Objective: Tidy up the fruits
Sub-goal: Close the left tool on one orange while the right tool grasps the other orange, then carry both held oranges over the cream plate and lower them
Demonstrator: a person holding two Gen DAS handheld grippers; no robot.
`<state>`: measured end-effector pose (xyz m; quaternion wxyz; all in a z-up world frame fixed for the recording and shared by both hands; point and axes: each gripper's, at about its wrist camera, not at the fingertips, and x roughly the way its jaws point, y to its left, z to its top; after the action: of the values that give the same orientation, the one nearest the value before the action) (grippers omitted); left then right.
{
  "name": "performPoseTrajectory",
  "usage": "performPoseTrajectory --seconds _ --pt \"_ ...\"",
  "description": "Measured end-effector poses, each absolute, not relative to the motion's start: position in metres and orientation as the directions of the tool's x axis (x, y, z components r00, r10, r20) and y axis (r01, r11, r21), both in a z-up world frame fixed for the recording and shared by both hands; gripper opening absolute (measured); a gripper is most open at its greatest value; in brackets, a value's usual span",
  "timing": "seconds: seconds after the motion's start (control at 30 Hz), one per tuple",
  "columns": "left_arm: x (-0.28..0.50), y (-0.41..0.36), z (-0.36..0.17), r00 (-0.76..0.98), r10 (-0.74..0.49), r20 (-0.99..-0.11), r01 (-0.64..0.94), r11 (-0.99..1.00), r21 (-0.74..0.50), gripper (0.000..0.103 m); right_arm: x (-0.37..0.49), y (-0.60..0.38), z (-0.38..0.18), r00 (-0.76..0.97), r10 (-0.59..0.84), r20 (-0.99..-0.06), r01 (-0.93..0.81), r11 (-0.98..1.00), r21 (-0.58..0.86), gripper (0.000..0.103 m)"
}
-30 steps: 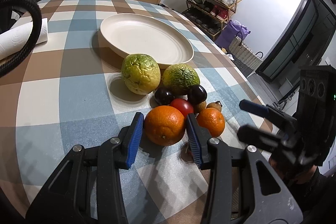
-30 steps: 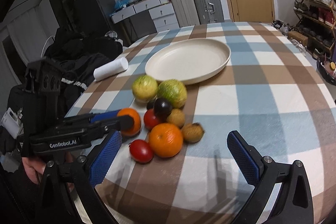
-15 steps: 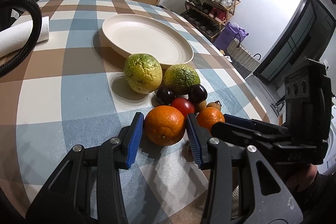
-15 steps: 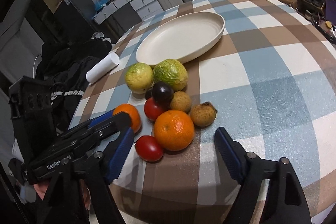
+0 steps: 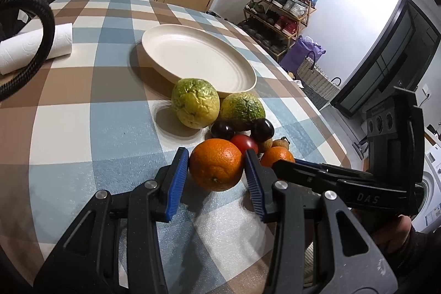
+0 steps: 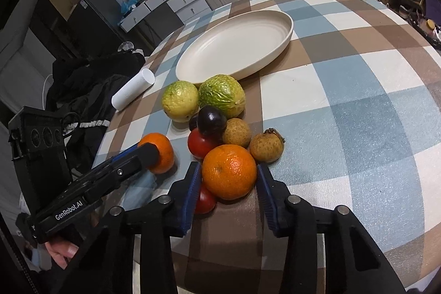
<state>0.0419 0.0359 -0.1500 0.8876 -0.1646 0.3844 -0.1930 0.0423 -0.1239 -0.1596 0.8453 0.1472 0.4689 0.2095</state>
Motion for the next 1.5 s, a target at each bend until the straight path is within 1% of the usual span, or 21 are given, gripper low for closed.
performPoseTrajectory --seconds 0.23,0.43,0.6,0.83,1.03,1.13,1.3,1.4,1.5 --pt "0.041 0.04 -0.141 0.645 -0.462 -0.609 0.211 0.873 -0.439 0.039 0.033 -0.134 -0.151 0.521 0.515 -0.681 -0.242 0.854 0.461 0.042" --pt "0.04 0.041 -0.131 0.663 -0.453 -0.596 0.209 0.876 -0.434 0.039 0.032 -0.15 -0.139 0.579 0.541 -0.61 -0.253 0.83 0.497 0.042" --pt "0.048 0.044 -0.118 0.68 -0.443 -0.584 0.199 0.878 -0.435 0.039 0.039 -0.157 -0.126 0.615 0.554 -0.562 -0.283 0.82 0.498 0.042" --pt "0.081 0.051 -0.095 0.704 -0.411 -0.579 0.173 0.89 -0.422 0.039 0.075 -0.171 -0.106 0.641 0.569 -0.515 -0.313 0.806 0.502 0.042" --pt "0.129 0.056 -0.07 0.723 -0.39 -0.57 0.161 0.898 -0.409 0.039 0.123 -0.182 -0.085 0.648 0.6 -0.47 -0.352 0.783 0.513 0.042" --pt "0.158 0.057 -0.061 0.731 -0.371 -0.572 0.149 0.906 -0.397 0.039 0.151 -0.177 -0.073 0.639 0.604 -0.476 -0.386 0.787 0.481 0.041" --pt "0.212 0.054 -0.061 0.71 -0.372 -0.598 0.142 0.907 -0.396 0.039 0.205 -0.168 -0.07 0.58 0.656 -0.482 -0.404 0.746 0.53 0.042" --pt "0.24 0.052 -0.069 0.689 -0.387 -0.613 0.15 0.904 -0.401 0.039 0.237 -0.157 -0.078 0.538 0.665 -0.517 -0.395 0.742 0.542 0.042" --pt "0.267 0.051 -0.083 0.65 -0.417 -0.635 0.156 0.892 -0.424 0.039 0.261 -0.144 -0.091 0.51 0.648 -0.566 -0.398 0.761 0.513 0.042"
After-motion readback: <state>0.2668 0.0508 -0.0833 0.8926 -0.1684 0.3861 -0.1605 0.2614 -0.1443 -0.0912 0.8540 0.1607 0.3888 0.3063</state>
